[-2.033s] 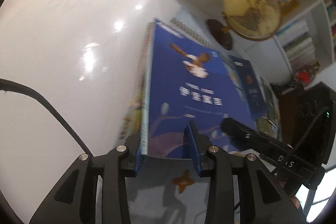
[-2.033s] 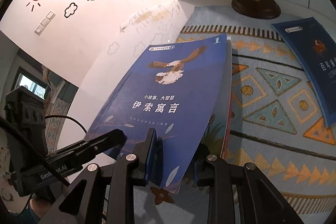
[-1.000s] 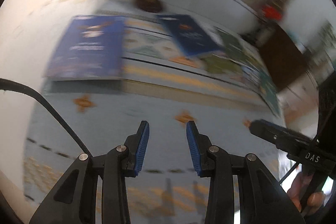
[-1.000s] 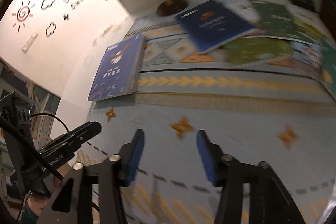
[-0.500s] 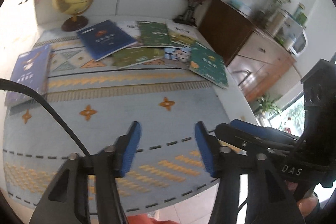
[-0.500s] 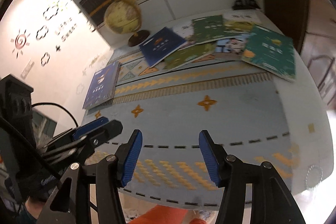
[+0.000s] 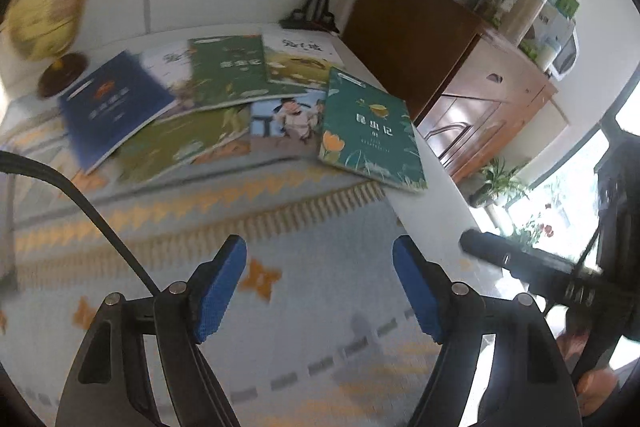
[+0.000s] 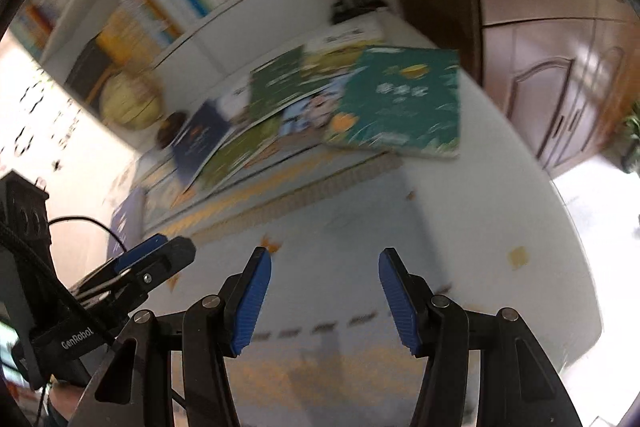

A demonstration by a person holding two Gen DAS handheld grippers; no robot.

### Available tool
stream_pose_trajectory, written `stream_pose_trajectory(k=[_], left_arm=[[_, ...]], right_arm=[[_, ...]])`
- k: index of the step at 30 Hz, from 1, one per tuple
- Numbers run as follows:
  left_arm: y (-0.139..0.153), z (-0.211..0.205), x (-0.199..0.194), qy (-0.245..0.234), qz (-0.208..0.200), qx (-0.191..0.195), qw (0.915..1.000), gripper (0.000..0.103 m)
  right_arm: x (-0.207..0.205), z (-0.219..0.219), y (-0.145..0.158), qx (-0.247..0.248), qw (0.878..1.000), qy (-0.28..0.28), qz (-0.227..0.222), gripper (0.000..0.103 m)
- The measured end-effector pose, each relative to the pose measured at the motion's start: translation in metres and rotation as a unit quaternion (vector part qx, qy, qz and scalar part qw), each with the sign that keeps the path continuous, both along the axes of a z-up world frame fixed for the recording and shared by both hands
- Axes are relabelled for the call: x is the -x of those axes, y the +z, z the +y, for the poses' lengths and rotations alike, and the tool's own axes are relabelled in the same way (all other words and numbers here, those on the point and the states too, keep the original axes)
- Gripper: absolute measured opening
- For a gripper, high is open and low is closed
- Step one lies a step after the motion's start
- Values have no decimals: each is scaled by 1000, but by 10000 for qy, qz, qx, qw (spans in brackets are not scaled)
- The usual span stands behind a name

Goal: Organize books

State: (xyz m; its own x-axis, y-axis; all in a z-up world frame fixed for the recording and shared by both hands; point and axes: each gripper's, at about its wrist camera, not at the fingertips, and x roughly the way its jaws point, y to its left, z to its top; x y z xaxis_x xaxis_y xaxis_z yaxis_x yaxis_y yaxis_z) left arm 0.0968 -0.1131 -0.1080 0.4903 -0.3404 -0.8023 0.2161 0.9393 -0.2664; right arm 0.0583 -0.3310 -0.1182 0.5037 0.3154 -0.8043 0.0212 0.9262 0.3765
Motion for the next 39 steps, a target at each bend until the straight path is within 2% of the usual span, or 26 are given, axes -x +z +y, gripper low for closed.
stream_pose_trajectory(k=[5, 9, 12, 14, 16, 25, 33, 36, 39], left_arm=[[-19, -13, -62, -221, 219, 21, 9995, 74], [-38, -31, -106, -482, 356, 81, 9982, 72], [-49, -42, -127, -604, 463, 165, 9970, 72], [-57, -49, -139, -635, 553, 212, 9962, 68], [-65, -54, -147, -626, 627, 197, 9959, 64], [-90, -66, -169, -363, 925, 169, 9949, 64], [-94, -78, -170, -488, 985, 295, 9935, 64], [-94, -79, -168, -517, 1037, 408, 9924, 59], [-92, -76, -165, -527, 1104, 621, 9905, 50]], right_arm=[[-54, -35, -18, 166, 9972, -644, 333, 54], [-82, -52, -31, 386, 9937, -976, 401, 54], [-98, -61, -39, 466, 9919, -1073, 504, 54], [-112, -67, -45, 592, 9903, -1137, 535, 54], [-125, -71, -50, 686, 9894, -1150, 566, 54], [-172, -79, -77, 1130, 9878, -766, 752, 54], [-184, -86, -91, 901, 9893, -591, 989, 54], [-186, -83, -92, 776, 9911, -455, 981, 54], [-186, -74, -92, 722, 9922, -253, 984, 57]])
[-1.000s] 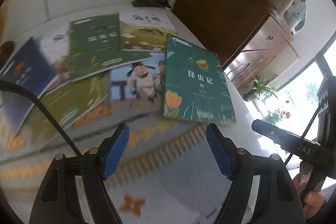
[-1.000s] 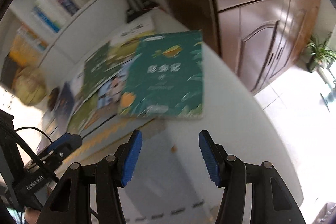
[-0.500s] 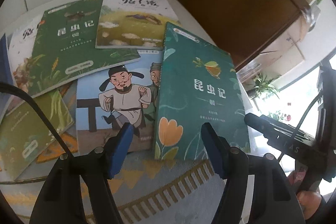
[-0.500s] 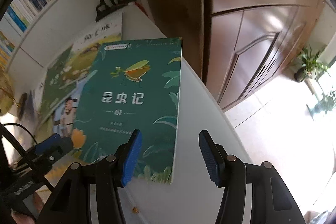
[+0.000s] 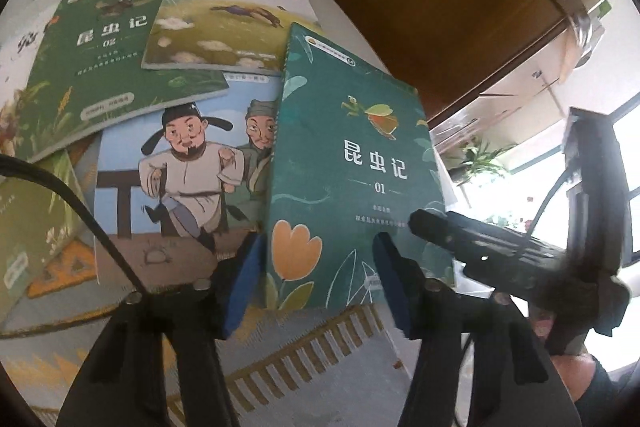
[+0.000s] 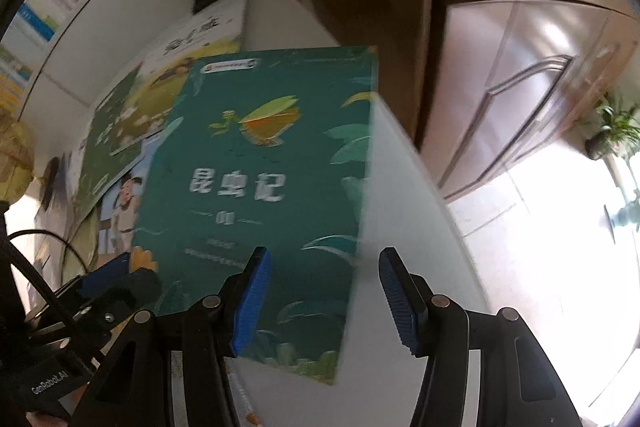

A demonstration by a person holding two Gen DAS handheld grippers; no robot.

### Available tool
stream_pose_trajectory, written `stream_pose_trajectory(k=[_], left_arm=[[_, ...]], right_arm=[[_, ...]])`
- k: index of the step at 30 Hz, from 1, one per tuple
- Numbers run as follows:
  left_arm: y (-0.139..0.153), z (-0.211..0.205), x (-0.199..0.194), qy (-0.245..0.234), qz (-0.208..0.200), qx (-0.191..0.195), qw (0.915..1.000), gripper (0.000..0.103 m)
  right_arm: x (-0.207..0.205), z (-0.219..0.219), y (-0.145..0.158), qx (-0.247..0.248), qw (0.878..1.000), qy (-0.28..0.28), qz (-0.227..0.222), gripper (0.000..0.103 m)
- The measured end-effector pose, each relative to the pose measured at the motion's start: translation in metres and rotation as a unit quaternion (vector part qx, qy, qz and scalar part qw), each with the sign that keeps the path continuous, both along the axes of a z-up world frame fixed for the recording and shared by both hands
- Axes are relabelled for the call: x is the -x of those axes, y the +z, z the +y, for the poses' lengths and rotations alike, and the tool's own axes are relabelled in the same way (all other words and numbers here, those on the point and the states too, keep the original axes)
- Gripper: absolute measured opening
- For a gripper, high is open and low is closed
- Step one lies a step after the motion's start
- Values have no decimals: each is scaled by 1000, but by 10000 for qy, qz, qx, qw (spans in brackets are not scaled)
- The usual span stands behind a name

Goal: Organize books

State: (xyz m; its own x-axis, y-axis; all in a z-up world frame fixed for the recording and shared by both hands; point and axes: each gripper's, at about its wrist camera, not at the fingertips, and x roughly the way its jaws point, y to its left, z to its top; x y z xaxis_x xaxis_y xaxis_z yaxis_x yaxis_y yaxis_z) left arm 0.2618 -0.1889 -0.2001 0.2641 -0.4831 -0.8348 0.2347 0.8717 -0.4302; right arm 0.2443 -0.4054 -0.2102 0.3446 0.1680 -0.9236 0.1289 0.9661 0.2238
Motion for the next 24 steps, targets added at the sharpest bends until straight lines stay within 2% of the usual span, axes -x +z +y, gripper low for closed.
stream_pose_trajectory(k=[3, 7, 10, 12, 15, 17, 18, 19, 24], left_arm=[[6, 8, 6, 38, -19, 314, 9995, 47], [13, 20, 13, 171, 117, 1064, 9941, 47], [18, 22, 16, 237, 147, 1378, 9901, 47], [16, 21, 15, 256, 168, 1375, 9900, 47], [5, 13, 4, 326, 202, 1158, 9925, 47], [0, 11, -1, 319, 192, 1051, 9938, 29], [-1, 10, -2, 304, 185, 989, 9945, 17], [-2, 12, -3, 306, 160, 937, 9950, 11], [5, 31, 7, 527, 114, 1150, 9919, 8]], right_arm=[[1, 7, -1, 277, 9995, 138, -6, 57], [7, 4, 1, 215, 9996, 179, -98, 57], [9, 13, 7, 373, 9985, 355, -210, 57], [10, 19, 12, 381, 9976, 490, -315, 57], [10, 29, 12, 299, 9969, 658, -297, 57], [10, 35, 9, 331, 9965, 725, -260, 57], [10, 36, 8, 354, 9964, 727, -259, 57], [11, 35, 8, 331, 9966, 712, -252, 57], [10, 29, 13, -186, 9973, 659, -252, 57]])
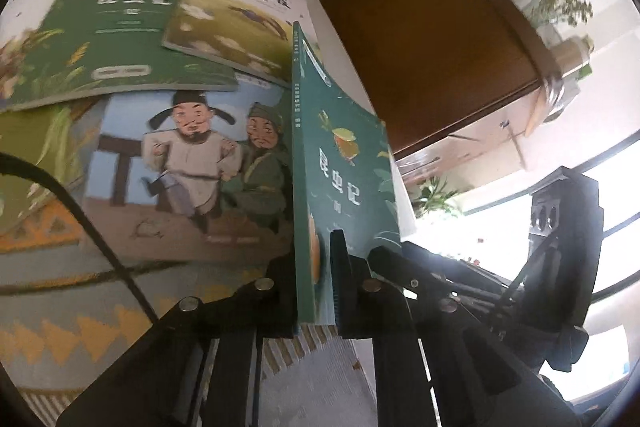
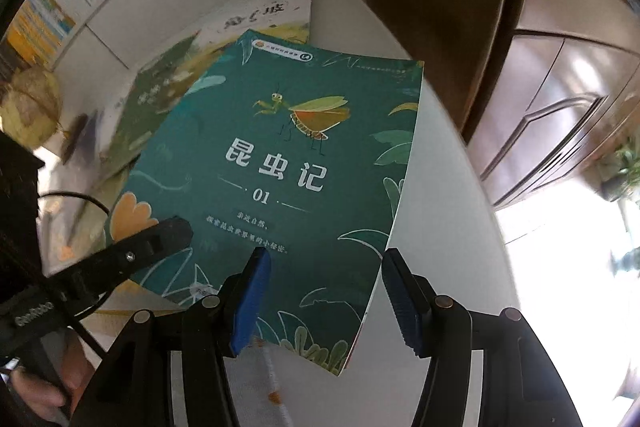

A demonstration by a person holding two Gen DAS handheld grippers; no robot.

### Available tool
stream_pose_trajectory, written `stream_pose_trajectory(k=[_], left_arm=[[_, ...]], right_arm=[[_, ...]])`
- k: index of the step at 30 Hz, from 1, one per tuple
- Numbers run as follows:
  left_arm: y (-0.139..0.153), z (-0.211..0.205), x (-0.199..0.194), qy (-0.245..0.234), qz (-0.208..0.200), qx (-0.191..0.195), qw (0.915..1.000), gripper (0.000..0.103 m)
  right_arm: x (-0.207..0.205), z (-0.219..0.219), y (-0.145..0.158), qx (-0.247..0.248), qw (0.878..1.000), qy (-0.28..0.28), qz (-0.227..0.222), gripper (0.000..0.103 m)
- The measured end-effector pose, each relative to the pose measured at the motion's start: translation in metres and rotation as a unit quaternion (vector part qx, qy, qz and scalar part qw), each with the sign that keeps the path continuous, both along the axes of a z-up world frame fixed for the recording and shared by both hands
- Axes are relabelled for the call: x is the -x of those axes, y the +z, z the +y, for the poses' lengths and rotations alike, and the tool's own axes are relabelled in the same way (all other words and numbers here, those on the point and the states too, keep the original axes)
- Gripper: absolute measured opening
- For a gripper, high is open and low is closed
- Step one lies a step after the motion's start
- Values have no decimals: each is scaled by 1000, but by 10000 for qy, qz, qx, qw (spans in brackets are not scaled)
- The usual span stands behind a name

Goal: Organize books

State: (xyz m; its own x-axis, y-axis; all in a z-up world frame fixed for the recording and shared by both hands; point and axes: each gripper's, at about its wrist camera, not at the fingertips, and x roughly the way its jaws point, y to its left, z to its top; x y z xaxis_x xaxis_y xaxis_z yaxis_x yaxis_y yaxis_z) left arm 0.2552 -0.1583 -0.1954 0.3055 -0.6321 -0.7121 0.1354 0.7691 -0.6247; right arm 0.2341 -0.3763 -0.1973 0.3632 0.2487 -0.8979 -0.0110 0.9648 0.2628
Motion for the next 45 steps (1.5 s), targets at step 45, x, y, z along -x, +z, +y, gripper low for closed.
stream_pose_trajectory(k=[45], left_arm=[[-11, 118, 23, 1708, 760, 1742, 9668, 13]], right_arm=[[8, 33, -43, -3962, 9118, -561, 920, 28]])
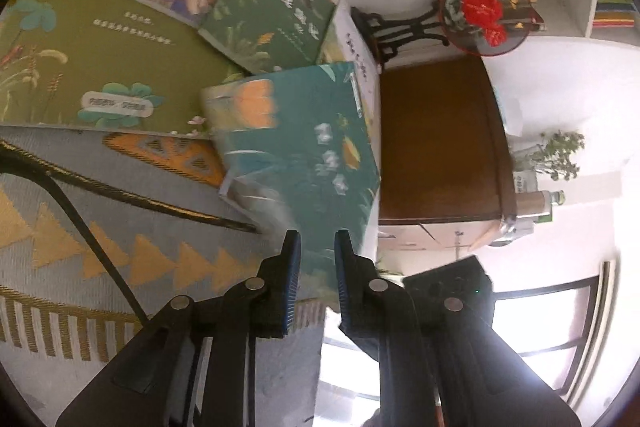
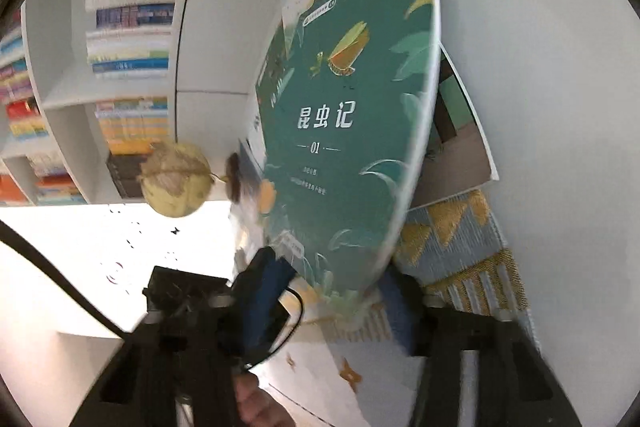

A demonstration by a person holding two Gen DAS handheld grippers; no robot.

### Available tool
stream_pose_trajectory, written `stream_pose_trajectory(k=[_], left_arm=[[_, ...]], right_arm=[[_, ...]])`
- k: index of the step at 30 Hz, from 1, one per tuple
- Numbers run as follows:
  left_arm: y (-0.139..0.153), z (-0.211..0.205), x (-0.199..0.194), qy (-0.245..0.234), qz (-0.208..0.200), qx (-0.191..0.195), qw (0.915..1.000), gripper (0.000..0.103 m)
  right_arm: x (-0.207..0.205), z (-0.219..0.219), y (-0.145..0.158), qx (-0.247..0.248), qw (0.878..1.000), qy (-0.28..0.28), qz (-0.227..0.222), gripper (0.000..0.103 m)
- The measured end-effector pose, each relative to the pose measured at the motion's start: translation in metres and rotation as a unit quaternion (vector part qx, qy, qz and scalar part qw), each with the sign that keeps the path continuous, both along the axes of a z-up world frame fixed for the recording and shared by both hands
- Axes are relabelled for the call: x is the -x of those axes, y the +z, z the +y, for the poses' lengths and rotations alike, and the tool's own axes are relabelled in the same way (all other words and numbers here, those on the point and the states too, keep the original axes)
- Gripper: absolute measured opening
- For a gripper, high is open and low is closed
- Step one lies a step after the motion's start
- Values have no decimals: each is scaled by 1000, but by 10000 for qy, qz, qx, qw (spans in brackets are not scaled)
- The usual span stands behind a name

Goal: Organize books
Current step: 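Lift the green book off the pile with the left gripper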

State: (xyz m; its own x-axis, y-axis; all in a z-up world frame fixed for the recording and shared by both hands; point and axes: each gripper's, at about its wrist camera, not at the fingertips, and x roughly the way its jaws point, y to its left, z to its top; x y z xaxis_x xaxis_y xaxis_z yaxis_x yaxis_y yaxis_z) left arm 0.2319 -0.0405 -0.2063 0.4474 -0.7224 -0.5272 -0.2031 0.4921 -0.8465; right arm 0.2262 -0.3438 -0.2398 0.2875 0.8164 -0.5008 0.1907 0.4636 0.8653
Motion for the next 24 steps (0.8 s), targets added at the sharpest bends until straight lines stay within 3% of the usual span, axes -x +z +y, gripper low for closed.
stream_pose_trajectory(k=[3, 7, 13, 17, 19, 21, 24], left_arm=[[8, -3, -1, -197, -85, -232, 9995, 13], [14, 11, 0, -151, -87, -753, 9970, 21], [32, 19, -49, -341, -364, -1931, 9799, 30], [18, 7, -84, -694, -222, -2633, 9620, 30], [5, -1, -92, -964, -57, -2789, 9554, 30], [5, -6, -89, -1019, -193, -2856, 9527, 30], [6, -6, -79, -1166, -180, -2642, 9572, 30]], right_arm=[[5, 5, 0, 354, 9993, -96, -2, 12], [9, 2, 0, 398, 9991, -165, -12, 9], [6, 2, -7, 524, 9985, -117, 117, 10], [3, 5, -7, 616, 9980, -75, 157, 10], [1, 6, -6, 680, 9976, -17, 141, 10], [0, 7, -6, 772, 9969, 29, 135, 10], [-3, 5, -5, 983, 9950, 66, 134, 12]])
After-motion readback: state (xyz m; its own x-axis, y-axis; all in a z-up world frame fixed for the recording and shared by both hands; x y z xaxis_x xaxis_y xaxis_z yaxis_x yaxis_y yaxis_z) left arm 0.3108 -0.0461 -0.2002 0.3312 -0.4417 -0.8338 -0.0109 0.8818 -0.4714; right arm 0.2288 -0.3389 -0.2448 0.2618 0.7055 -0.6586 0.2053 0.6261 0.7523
